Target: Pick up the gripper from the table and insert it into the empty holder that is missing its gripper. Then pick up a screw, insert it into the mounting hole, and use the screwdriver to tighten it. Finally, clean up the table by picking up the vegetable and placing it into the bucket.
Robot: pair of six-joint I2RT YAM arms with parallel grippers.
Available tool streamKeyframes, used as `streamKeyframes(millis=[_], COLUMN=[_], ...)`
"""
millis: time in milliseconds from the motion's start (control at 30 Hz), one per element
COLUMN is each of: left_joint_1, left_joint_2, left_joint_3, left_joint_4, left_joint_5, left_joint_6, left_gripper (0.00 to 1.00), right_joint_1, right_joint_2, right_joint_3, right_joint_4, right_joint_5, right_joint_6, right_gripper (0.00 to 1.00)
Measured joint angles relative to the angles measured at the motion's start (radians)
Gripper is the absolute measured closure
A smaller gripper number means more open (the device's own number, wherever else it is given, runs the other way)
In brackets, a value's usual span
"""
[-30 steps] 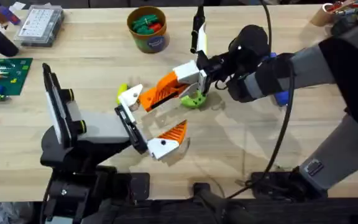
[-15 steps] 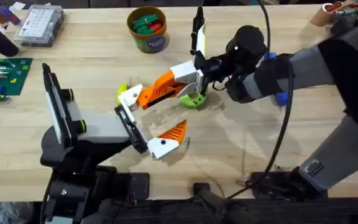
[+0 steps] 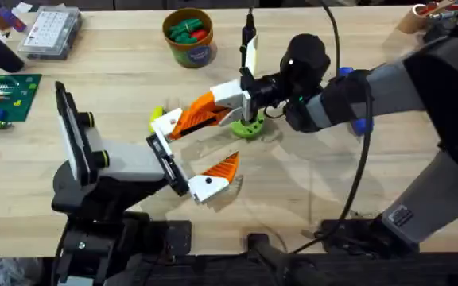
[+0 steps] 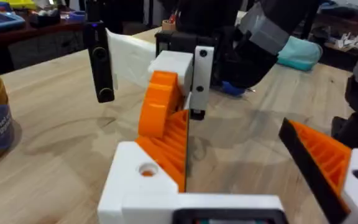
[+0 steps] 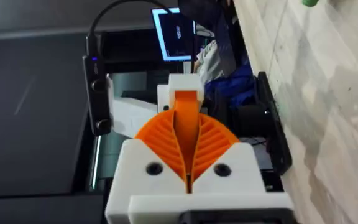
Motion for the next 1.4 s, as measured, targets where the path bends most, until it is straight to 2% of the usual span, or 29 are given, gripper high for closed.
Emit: streamKeyframes(millis=[967,1233,1400], left_joint_1=[0.004,0.004,0.004], left_joint_2=[0.000,0.000,0.000], left_joint_3=[0.000,0.001,0.001], left_joint_4=[0.002,0.011,0.008], left_joint_5=[0.001,-0.006,-0.008], left_joint_6=[0.013,0.027,0.027], left_gripper=[0.013,0.013,0.013], right_joint_1=[0.028,0.025,0.025], right_joint_2=[0.000,0.009,0.010], right_joint_3=[0.036,0.120,0.132], right_joint_4=[-0.029,-0.161,-0.205], right_joint_5=[0.006,-0.066,-0.077], right_joint_6=[-0.026,-0.051,-0.082], right_gripper=[0.982,0.982,0.982])
